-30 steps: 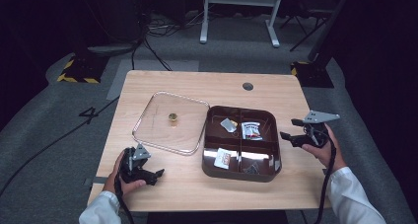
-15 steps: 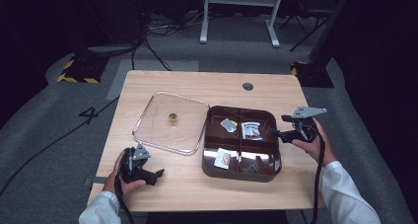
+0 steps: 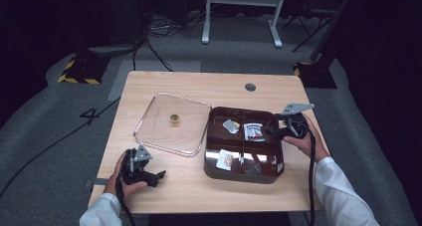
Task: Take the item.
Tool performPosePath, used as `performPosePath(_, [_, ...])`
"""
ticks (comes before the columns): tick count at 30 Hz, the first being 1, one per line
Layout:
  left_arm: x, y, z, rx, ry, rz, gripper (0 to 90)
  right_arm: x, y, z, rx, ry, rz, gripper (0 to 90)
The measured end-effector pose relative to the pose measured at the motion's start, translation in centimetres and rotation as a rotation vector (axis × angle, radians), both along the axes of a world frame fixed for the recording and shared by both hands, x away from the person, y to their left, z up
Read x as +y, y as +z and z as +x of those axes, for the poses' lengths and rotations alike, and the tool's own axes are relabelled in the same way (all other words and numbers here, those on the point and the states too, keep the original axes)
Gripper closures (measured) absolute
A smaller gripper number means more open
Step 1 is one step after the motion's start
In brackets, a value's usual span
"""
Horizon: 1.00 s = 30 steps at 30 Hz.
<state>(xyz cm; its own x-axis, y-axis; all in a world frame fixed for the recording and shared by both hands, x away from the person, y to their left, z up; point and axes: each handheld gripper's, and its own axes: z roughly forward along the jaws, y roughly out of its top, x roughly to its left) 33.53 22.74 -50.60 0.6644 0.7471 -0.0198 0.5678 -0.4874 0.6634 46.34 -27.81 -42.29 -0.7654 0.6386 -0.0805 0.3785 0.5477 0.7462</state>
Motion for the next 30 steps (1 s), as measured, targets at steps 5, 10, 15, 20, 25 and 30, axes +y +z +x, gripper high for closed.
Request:
performPosePath(5, [0.0, 0.0, 0.0, 0.0, 0.0, 0.0, 0.1, 0.9, -0.3, 0.6, 0.018, 0.011, -0.003, 24.2])
performPosePath(10, [0.0, 0.0, 0.0, 0.0, 0.0, 0.0, 0.2, 1.7, -0.7, 1.0, 0.04, 0.016, -0.033, 24.3])
performPosePath(15, [0.0, 0.0, 0.0, 0.0, 0.0, 0.0, 0.1, 2.4, -1.3, 1.6, 0.066, 0.02, -0.049, 25.2])
performPosePath(20, [0.0, 0.0, 0.0, 0.0, 0.0, 0.0, 0.1, 3.1, -1.5, 2.0, 0.088, 0.024, -0.066, 26.4])
performPosePath(25, [0.0, 0.0, 0.0, 0.0, 0.0, 0.0, 0.2, 4.0, -1.9, 2.3, 0.123, 0.039, -0.101, 26.4])
performPosePath(30, [0.0, 0.0, 0.0, -0.002, -0.002, 0.003, 0.1, 4.9, -2.5, 2.6, 0.153, 0.052, -0.142, 25.8])
